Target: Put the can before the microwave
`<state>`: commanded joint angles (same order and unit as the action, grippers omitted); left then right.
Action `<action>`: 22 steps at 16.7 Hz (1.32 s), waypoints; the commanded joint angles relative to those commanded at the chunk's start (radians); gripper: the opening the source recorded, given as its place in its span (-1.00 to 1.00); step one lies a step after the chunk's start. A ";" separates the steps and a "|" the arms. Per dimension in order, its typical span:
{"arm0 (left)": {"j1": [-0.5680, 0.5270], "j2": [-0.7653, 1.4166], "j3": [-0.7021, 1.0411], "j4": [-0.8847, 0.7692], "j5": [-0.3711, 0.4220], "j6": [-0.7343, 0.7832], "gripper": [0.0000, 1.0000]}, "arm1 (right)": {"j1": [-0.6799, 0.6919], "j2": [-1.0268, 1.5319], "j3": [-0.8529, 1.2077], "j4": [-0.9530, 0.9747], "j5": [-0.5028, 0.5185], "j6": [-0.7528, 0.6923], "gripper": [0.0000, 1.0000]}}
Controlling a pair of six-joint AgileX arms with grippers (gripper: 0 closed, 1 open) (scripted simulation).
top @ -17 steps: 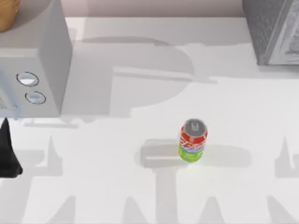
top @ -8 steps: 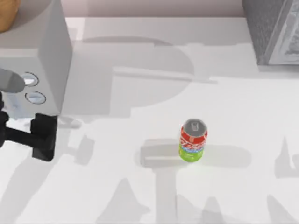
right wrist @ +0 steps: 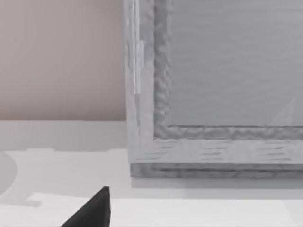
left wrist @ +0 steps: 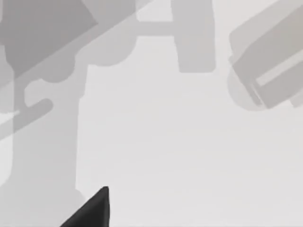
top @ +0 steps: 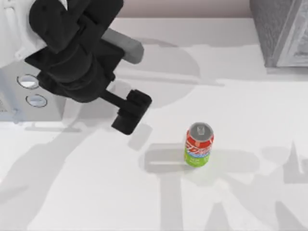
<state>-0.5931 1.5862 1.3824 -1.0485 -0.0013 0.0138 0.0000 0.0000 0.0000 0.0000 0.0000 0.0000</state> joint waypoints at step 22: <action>-0.267 0.844 0.981 -0.453 0.008 -0.058 1.00 | 0.000 0.000 0.000 0.000 0.000 0.000 1.00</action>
<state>-0.8604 2.4302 2.3631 -1.5019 0.0071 -0.0441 0.0000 0.0000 0.0000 0.0000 0.0000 0.0000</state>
